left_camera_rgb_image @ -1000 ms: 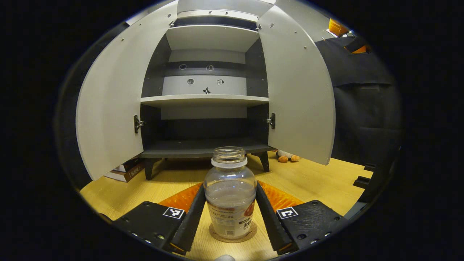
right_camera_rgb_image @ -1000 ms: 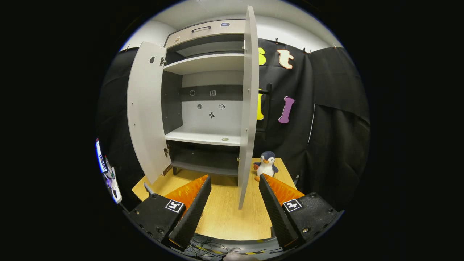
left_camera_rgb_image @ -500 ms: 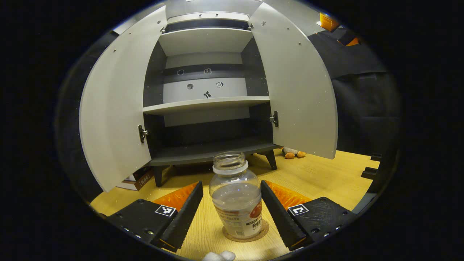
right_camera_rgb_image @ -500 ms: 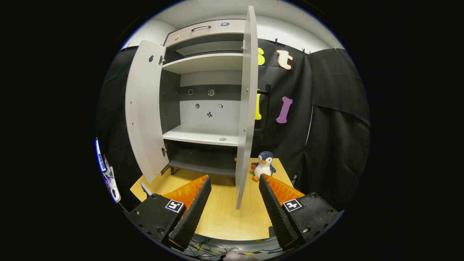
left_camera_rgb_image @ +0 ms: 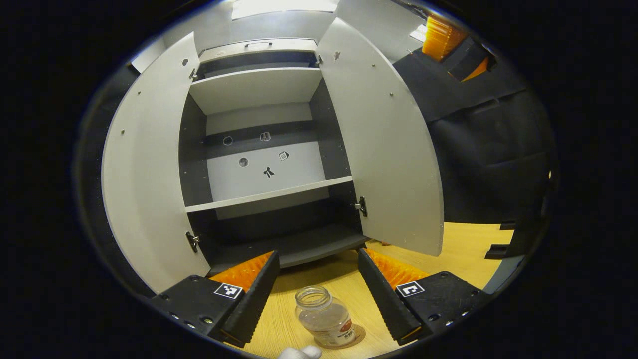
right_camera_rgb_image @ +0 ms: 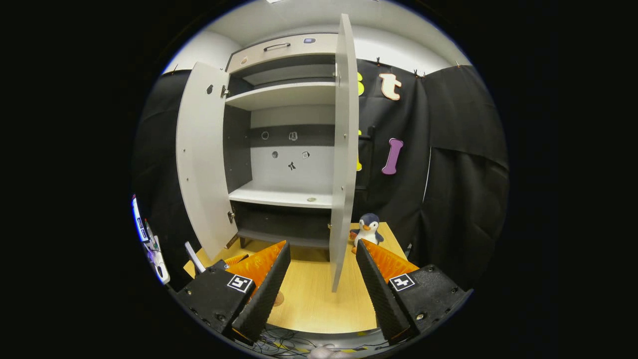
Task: Grasp the bottle in the cabinet with the left hand and place it on the coaster, then close the right door with the right hand and the left door with the left hand.
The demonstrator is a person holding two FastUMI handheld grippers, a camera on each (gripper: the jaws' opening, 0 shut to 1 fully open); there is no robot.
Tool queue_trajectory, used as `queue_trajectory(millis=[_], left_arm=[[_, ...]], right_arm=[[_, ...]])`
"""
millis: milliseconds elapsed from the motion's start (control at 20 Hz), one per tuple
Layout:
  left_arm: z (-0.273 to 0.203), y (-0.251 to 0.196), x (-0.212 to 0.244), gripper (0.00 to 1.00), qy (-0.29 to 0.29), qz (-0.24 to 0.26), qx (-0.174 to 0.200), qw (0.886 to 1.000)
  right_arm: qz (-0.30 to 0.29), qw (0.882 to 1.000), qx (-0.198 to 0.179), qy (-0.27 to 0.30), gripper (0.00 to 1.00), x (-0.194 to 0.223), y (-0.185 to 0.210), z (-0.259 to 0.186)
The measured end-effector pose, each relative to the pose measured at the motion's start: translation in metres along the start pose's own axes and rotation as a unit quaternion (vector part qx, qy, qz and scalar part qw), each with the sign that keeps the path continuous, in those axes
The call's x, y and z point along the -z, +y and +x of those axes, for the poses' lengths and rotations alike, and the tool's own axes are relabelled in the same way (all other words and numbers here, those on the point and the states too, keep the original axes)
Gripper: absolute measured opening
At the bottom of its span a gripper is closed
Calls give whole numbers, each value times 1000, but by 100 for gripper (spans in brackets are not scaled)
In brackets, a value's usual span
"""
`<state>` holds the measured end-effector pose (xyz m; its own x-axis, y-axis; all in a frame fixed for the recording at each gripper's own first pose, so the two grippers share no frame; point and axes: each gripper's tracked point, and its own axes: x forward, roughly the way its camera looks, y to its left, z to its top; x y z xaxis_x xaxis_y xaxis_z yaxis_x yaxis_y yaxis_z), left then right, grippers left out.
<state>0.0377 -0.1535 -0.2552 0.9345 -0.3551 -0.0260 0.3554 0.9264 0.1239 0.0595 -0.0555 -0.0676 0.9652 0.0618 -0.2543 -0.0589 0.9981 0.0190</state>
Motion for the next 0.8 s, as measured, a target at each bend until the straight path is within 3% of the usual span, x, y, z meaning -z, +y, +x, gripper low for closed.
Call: queue_trajectory(millis=[300,550,800], left_arm=[[-43,30,-67,96,14,-66,-7,998],[-80,84,-113,96,16,-56,-75,995],[-120,109,-134,96,36,-69,-120,990]], right_arm=[[26,997,36,-56,82,-19,-11,-18],[28,992,77,-93,82,-42,-53,-25],[12,987,109,-121,82,-74,-117,-10]])
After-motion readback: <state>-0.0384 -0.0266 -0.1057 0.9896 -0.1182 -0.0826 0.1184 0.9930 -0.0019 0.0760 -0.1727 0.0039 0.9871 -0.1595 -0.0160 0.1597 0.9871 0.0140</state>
